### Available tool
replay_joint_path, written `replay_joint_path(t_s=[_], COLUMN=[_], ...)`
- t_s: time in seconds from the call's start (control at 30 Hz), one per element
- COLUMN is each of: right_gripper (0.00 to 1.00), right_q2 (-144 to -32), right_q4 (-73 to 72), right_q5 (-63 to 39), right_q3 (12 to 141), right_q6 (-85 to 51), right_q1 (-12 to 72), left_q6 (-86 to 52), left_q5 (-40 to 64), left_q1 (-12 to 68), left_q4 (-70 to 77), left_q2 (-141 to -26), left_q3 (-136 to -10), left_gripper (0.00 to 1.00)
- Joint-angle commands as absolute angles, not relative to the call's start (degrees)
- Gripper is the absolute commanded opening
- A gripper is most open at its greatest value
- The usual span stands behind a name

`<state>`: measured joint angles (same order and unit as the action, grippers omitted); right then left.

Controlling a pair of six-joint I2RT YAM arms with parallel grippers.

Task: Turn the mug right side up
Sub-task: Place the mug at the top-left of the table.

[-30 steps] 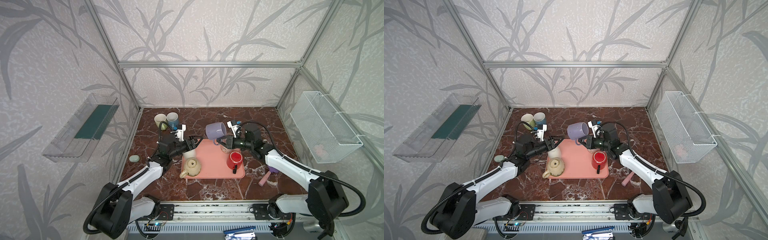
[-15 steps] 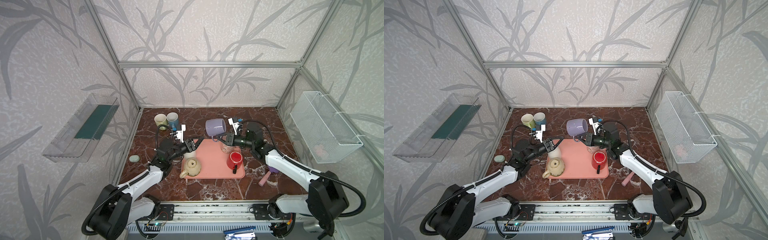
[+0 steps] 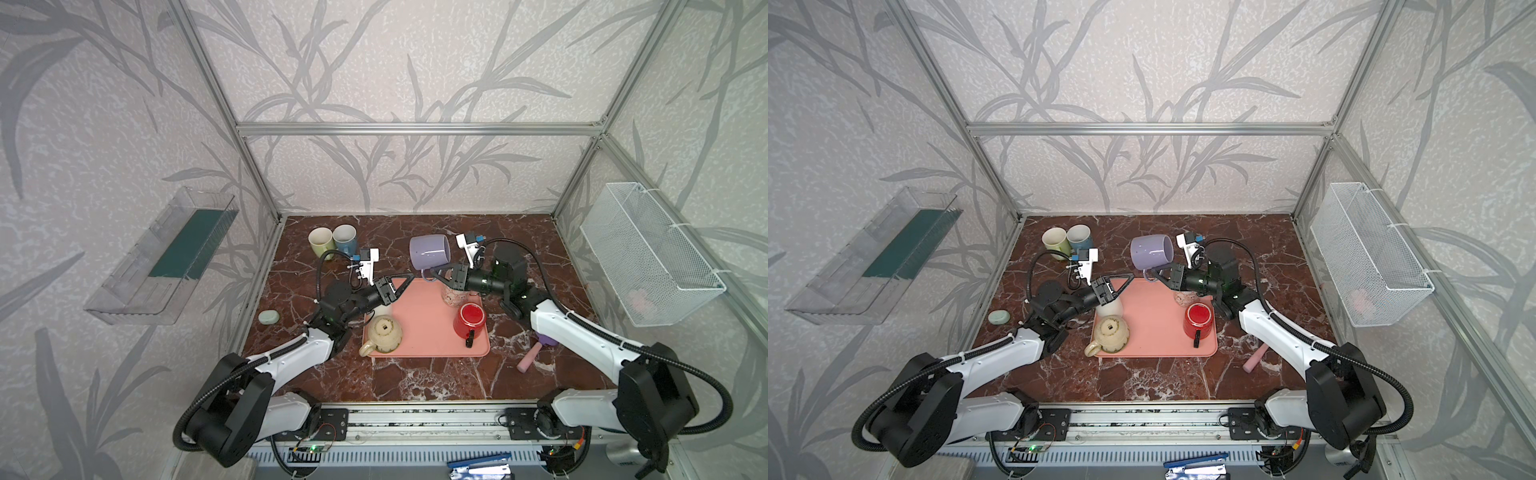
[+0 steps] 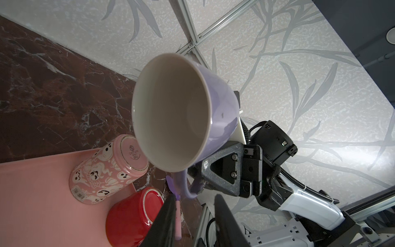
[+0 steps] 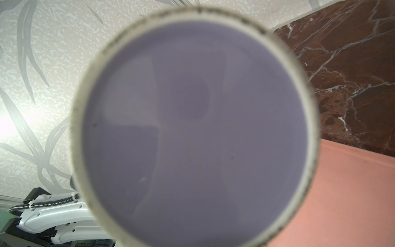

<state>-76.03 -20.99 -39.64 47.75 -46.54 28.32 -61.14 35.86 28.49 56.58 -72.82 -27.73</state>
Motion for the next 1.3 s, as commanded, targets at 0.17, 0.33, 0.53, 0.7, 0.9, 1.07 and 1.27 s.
replay_joint_path(t_s=[0.17,0.33,0.53,0.7,0.9,1.07,1.27], right_gripper=[0.0,0.0,0.0,0.0,0.0,0.0,0.0], right_q2=[-73.92,-73.97,-74.38,-75.76,-76.54,-76.9,-76.48], right_q4=[-29.85,-30.05,-31.66,-35.65,-35.43,-35.15,-33.36], right_q5=[-43.24,-43.4,-44.41,-46.32,-46.35,-46.2,-45.64], right_q3=[51.13,51.06,50.64,50.32,50.45,50.06,49.92], right_q6=[-47.25,-47.12,-48.01,-50.45,-49.8,-49.14,-47.68], right_q1=[29.6,29.87,29.88,30.06,30.88,31.46,31.41], left_q6=[-65.48,-66.71,-66.69,-67.95,-68.91,-68.82,-68.64], left_q5=[36.6,37.35,37.35,37.26,37.26,37.17,36.91], left_q1=[29.78,30.14,30.77,31.2,31.54,31.67,31.64], left_q4=[67.65,69.95,70.49,73.13,74.97,74.94,74.88], left_q2=[-78.08,-80.15,-81.6,-83.46,-84.53,-84.46,-84.02], left_q3=[-30.1,-31.7,-32.87,-33.05,-33.5,-33.49,-32.62], left_gripper=[0.36,0.42,0.34,0.27,0.24,0.09,0.0])
